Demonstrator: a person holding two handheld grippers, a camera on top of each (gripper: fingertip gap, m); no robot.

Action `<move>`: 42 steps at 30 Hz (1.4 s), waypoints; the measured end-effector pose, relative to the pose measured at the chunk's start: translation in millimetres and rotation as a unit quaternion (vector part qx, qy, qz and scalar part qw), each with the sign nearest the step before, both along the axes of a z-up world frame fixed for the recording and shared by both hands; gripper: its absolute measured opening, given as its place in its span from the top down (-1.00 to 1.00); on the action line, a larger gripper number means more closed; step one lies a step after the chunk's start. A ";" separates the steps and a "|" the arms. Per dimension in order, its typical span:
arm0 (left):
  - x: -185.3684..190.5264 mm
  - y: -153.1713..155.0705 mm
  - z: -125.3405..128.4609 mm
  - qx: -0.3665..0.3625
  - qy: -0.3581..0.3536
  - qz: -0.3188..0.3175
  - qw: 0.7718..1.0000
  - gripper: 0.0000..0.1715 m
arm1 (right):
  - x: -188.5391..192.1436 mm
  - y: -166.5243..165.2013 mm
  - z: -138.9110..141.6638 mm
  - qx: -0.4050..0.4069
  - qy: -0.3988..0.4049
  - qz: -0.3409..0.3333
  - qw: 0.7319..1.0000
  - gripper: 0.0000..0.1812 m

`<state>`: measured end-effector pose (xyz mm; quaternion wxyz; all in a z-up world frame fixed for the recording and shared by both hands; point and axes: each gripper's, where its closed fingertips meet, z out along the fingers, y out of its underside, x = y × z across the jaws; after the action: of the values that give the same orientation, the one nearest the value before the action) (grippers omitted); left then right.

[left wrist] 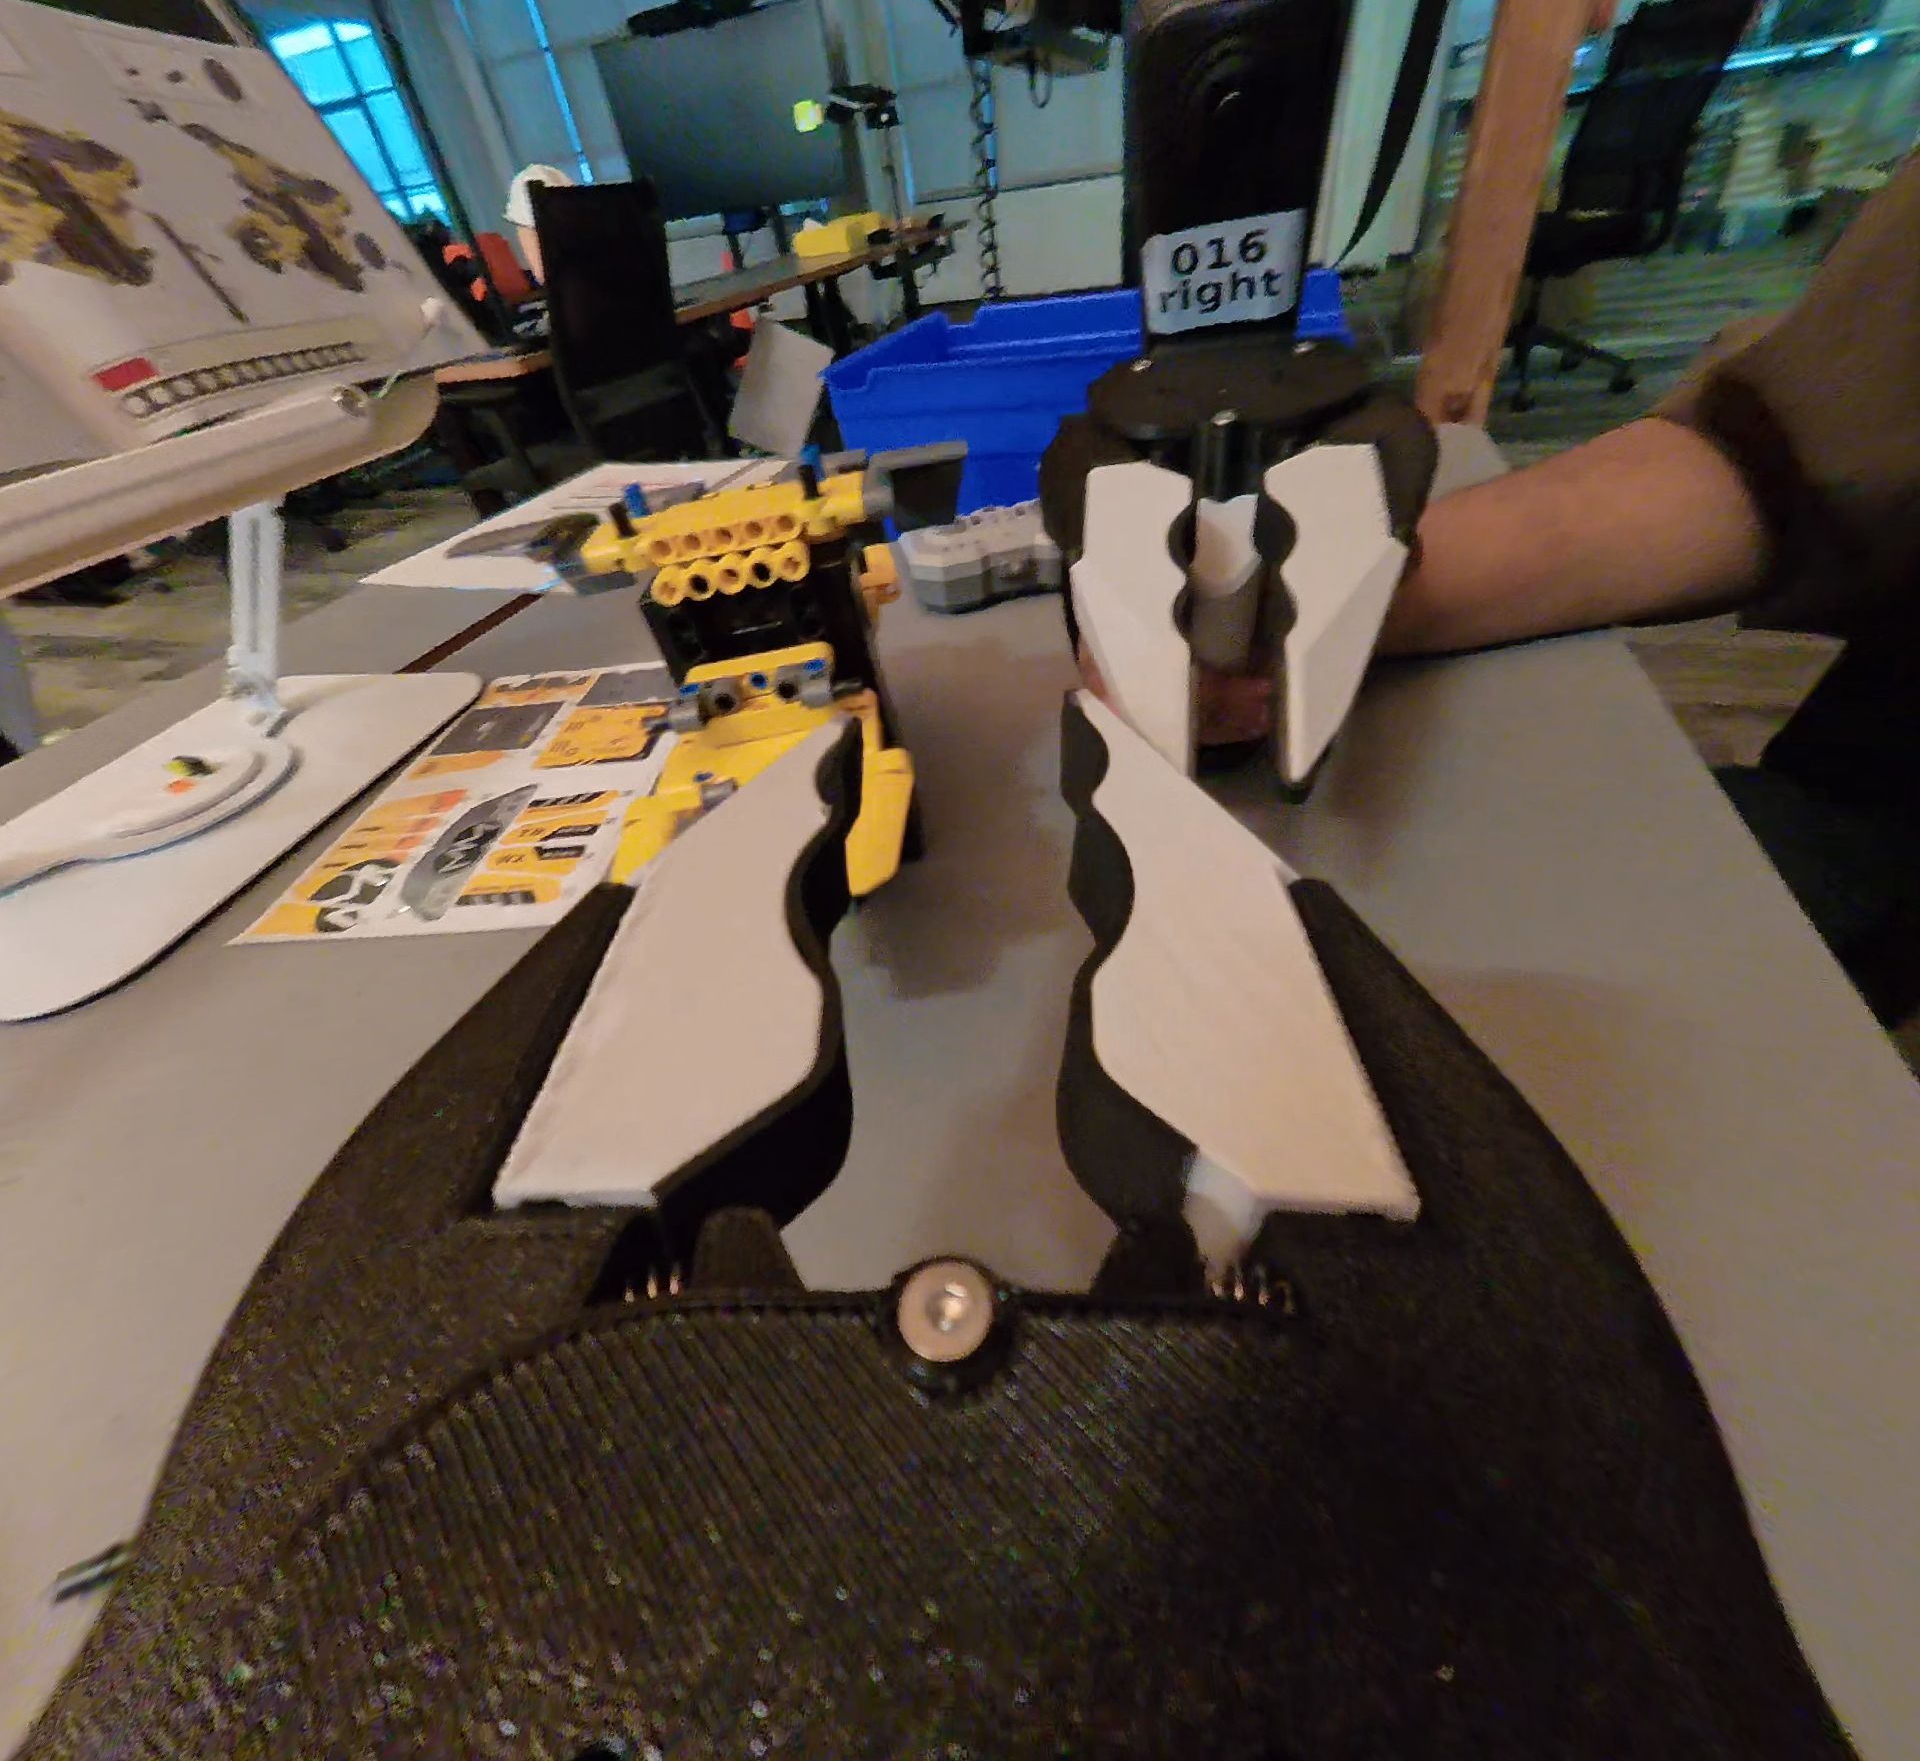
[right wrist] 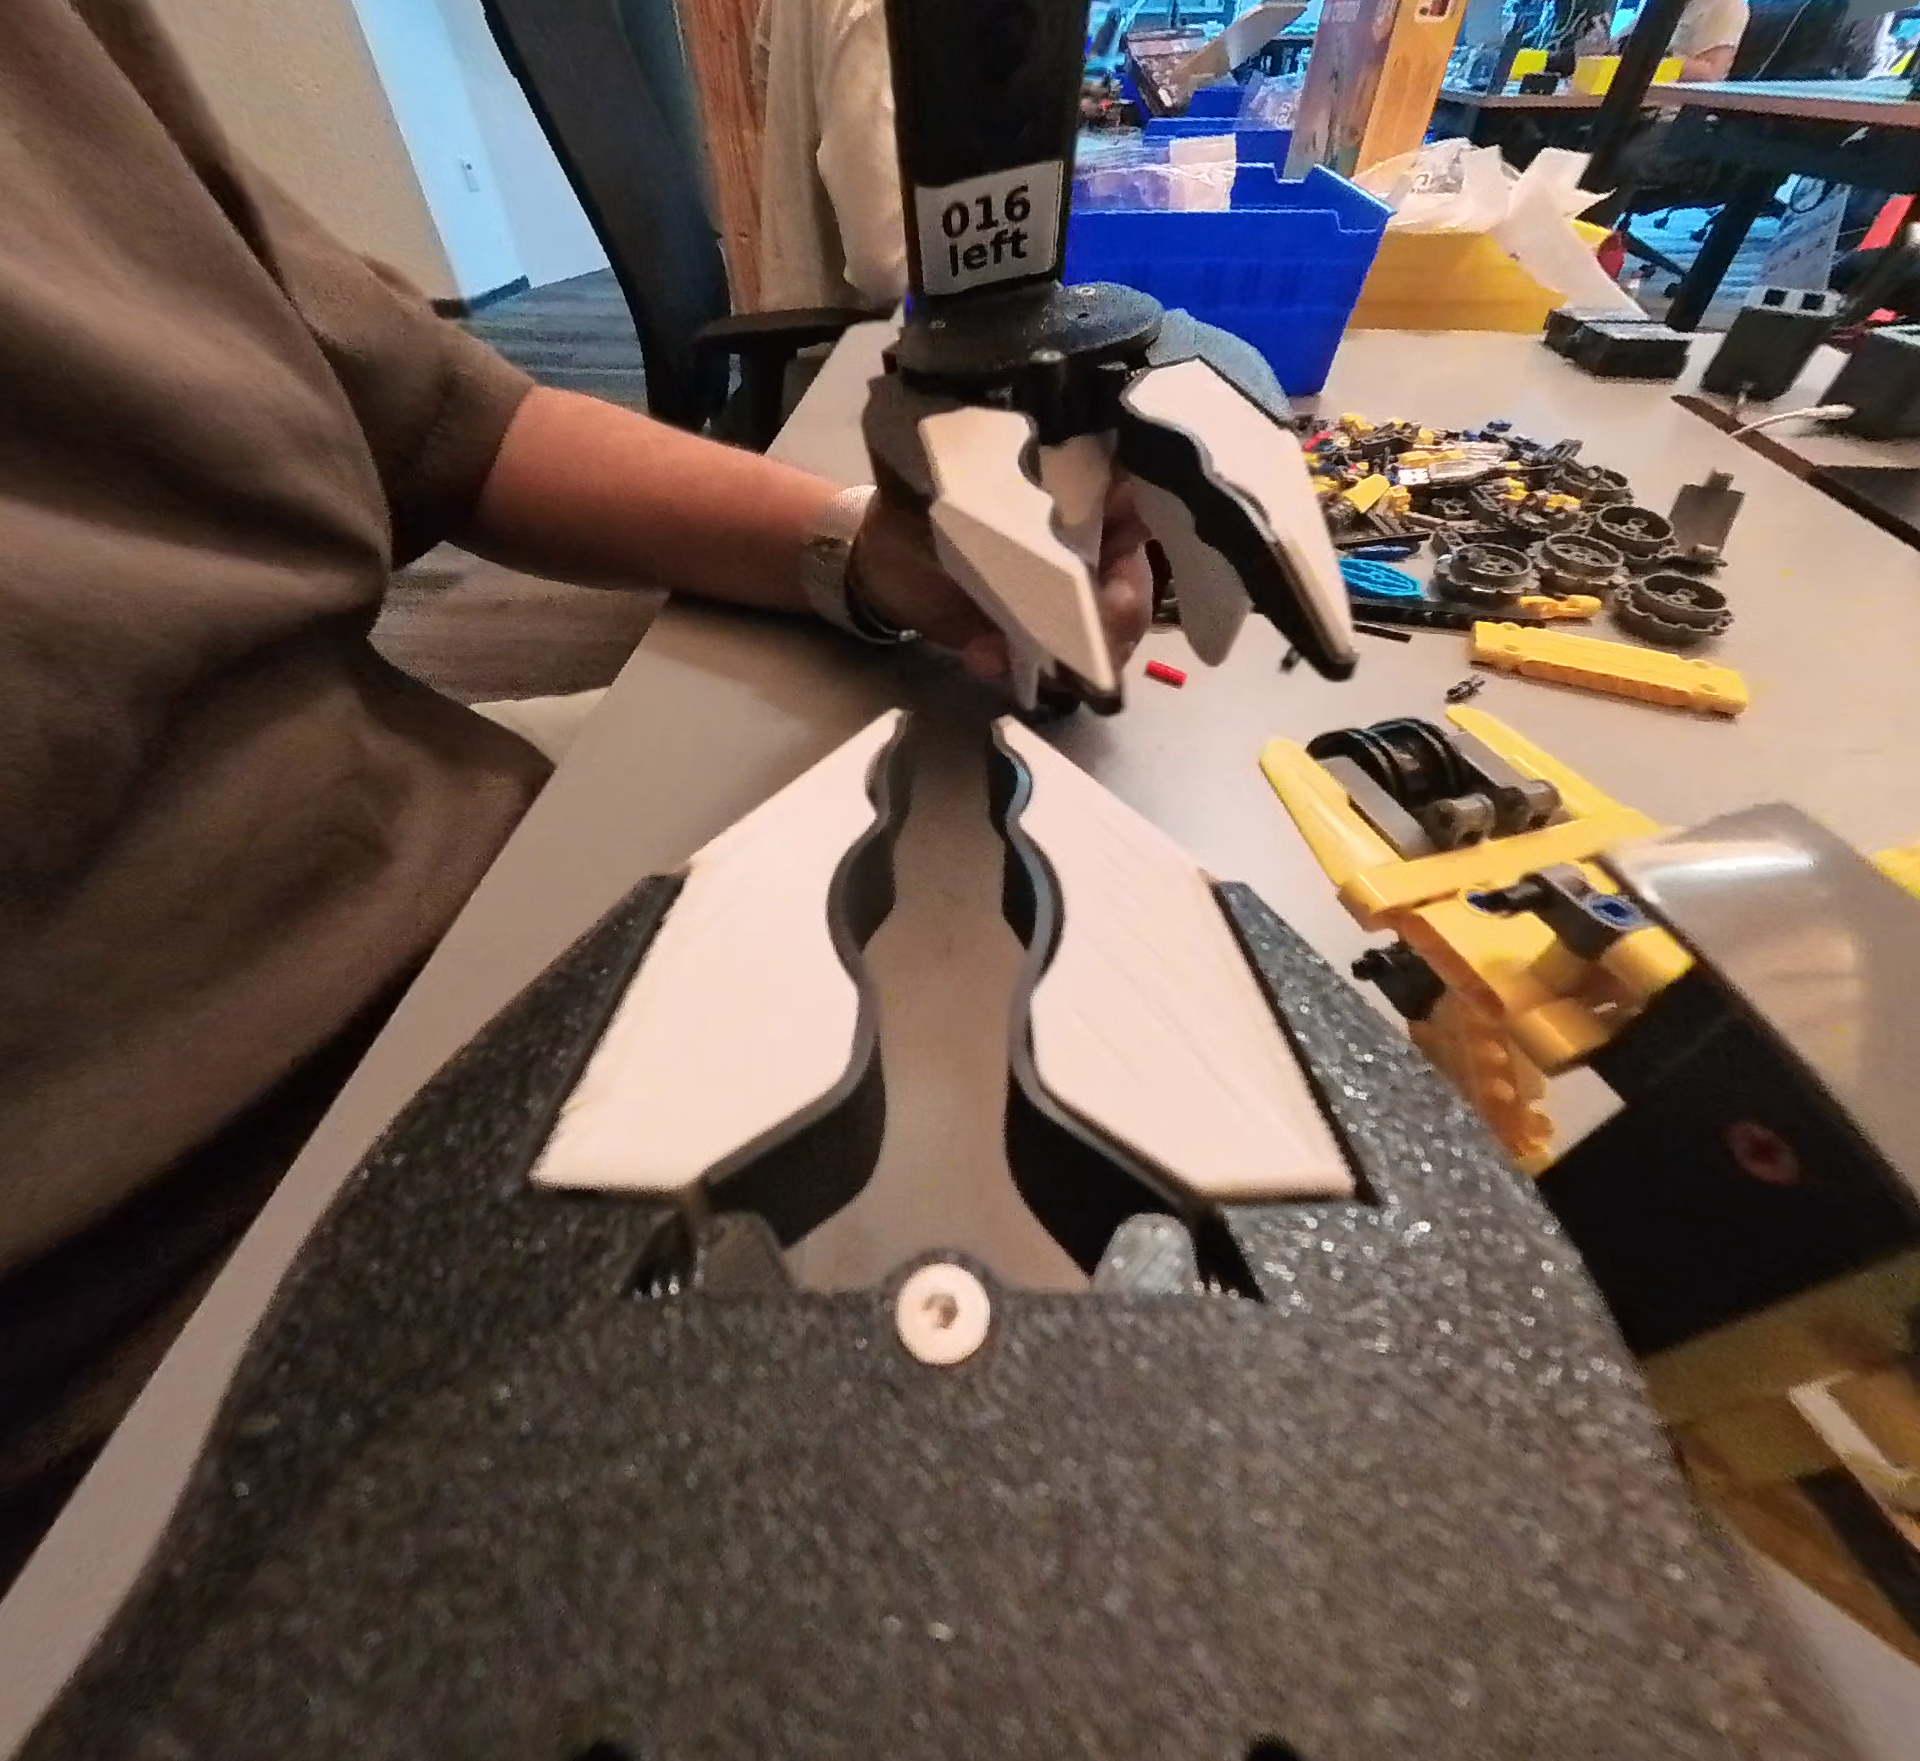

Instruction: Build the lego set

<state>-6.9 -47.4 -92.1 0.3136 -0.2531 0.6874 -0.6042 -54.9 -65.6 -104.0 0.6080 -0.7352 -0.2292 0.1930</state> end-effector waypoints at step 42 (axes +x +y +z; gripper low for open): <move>-16.0 -11.9 8.1 -0.027 0.020 -0.090 0.995 0.95 | -4.9 -18.0 -42.1 -0.128 -0.057 0.035 0.990 0.79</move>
<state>-22.8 -59.3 -83.9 0.2366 -0.2108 0.6968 -0.6434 -59.8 -83.6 -146.1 0.4881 -0.8082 -0.2621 0.1997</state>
